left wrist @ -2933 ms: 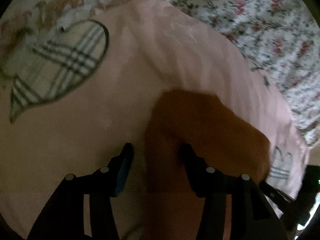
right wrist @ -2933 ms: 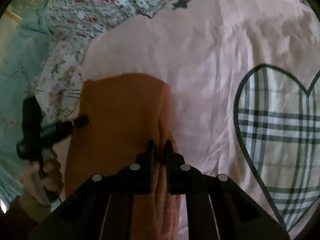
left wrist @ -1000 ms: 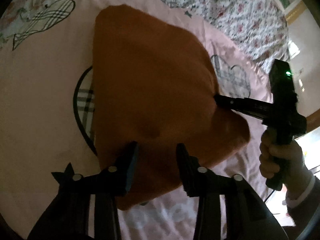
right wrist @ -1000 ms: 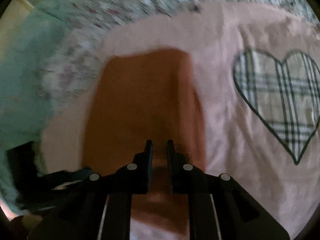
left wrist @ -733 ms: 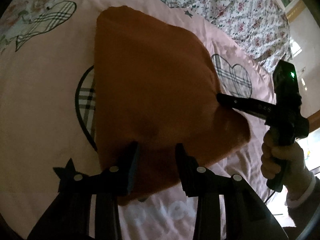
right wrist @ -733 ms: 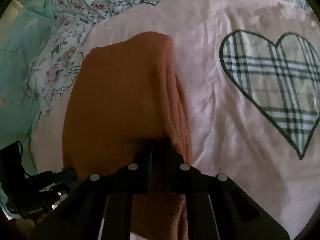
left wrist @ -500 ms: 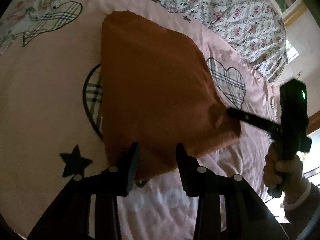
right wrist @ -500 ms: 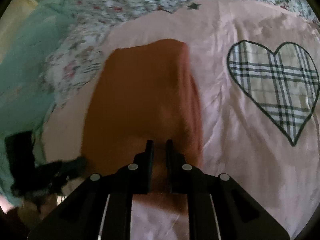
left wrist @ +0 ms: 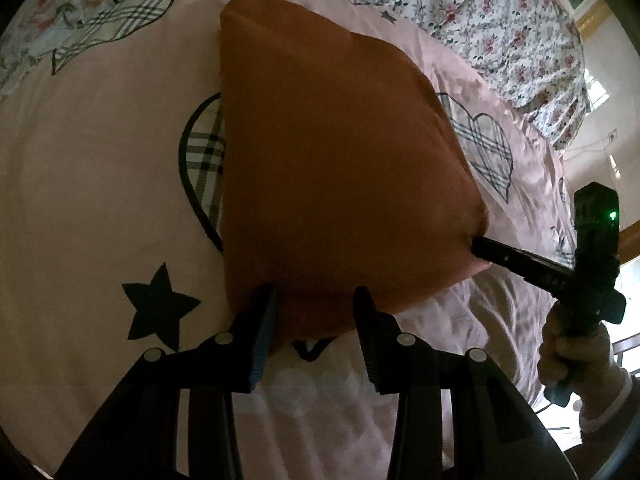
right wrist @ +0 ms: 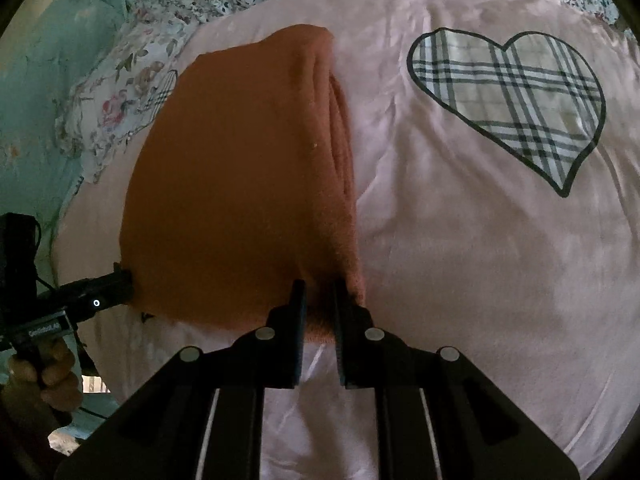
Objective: Fold small clothes
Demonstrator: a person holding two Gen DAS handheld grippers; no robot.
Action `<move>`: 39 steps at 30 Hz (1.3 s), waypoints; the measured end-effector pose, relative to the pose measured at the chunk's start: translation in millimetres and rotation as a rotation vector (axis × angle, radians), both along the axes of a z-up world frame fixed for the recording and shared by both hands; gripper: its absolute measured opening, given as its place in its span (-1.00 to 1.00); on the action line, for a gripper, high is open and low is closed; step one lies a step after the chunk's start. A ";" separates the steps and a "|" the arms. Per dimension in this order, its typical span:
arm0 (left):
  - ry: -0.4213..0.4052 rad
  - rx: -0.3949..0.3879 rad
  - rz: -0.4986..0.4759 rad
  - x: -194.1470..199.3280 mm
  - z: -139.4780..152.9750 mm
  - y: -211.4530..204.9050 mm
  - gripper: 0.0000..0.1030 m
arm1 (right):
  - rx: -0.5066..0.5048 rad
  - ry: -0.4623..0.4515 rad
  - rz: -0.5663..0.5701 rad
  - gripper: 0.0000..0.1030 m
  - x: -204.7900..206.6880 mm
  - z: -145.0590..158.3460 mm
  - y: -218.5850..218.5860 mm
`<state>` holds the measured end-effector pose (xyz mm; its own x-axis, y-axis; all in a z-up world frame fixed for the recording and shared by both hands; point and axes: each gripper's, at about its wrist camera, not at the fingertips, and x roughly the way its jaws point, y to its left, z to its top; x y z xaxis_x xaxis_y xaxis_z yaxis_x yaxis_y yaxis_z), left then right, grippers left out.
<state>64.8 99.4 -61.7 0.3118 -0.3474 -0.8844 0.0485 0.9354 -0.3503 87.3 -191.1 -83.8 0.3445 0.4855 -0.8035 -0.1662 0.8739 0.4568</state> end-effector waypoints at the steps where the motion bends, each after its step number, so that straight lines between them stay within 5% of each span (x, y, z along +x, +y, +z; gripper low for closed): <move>1: -0.002 0.004 -0.005 -0.5 -0.5 -0.3 -0.23 | 0.002 0.004 -0.004 -0.73 0.0 0.7 0.6; 8: -0.013 0.026 -0.022 -3.9 11.5 -1.4 -0.01 | 0.007 0.003 -0.033 -0.69 -11.7 14.3 0.2; 12: -0.053 0.087 -0.008 -16.1 25.0 4.8 0.24 | 0.014 -0.032 -0.052 -0.26 -25.5 29.9 0.1; 17: -0.083 0.139 0.020 -31.4 37.9 19.0 0.41 | -0.015 -0.083 -0.056 -0.08 -44.5 44.9 9.2; 28: -0.096 0.271 0.091 -73.4 44.0 30.0 0.47 | -0.072 -0.116 0.047 0.61 -64.3 62.1 31.2; 39: -0.079 0.394 0.068 -82.2 61.7 -3.3 0.60 | -0.064 -0.172 0.121 0.74 -86.1 71.3 19.2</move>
<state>-17.4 96.2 0.0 0.3947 0.0372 -0.9180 -0.0060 0.9993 0.0379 1.2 -171.9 -12.5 0.4212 0.4816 -0.7685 -0.3426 0.8691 0.3569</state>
